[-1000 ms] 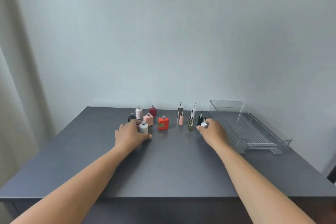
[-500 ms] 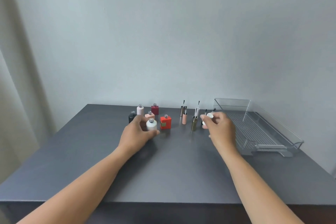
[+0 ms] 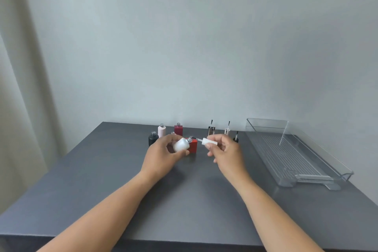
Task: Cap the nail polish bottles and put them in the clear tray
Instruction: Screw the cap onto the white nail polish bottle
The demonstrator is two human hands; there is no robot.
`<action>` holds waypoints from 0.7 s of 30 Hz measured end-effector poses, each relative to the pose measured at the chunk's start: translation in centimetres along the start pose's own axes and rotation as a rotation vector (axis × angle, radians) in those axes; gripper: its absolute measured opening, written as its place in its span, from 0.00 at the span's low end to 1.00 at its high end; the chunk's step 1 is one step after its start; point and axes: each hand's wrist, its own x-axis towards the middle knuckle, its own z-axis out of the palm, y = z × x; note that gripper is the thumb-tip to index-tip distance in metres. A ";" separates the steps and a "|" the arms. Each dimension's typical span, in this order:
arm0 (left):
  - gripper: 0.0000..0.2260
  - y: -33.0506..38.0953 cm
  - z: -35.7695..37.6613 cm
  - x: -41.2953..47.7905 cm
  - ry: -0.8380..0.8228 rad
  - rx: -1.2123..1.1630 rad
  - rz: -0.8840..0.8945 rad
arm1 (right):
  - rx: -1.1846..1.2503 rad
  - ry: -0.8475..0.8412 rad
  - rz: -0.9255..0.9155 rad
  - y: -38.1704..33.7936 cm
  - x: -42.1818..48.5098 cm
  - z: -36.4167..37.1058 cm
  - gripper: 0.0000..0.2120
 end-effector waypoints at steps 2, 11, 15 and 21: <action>0.14 0.0 -0.2 0.1 0.001 0.015 0.011 | -0.014 0.011 0.002 0.2 0.2 0.0 0.07; 0.18 0.1 0.0 0.1 -0.003 0.065 0.067 | -0.045 0.011 -0.015 0.2 0.3 -0.1 0.06; 0.19 0.2 0.0 0.2 0.003 0.071 0.081 | -0.074 -0.007 -0.029 0.3 0.2 0.0 0.06; 0.17 0.2 0.1 0.1 0.001 0.088 0.097 | -0.153 -0.016 -0.111 0.1 0.3 0.0 0.07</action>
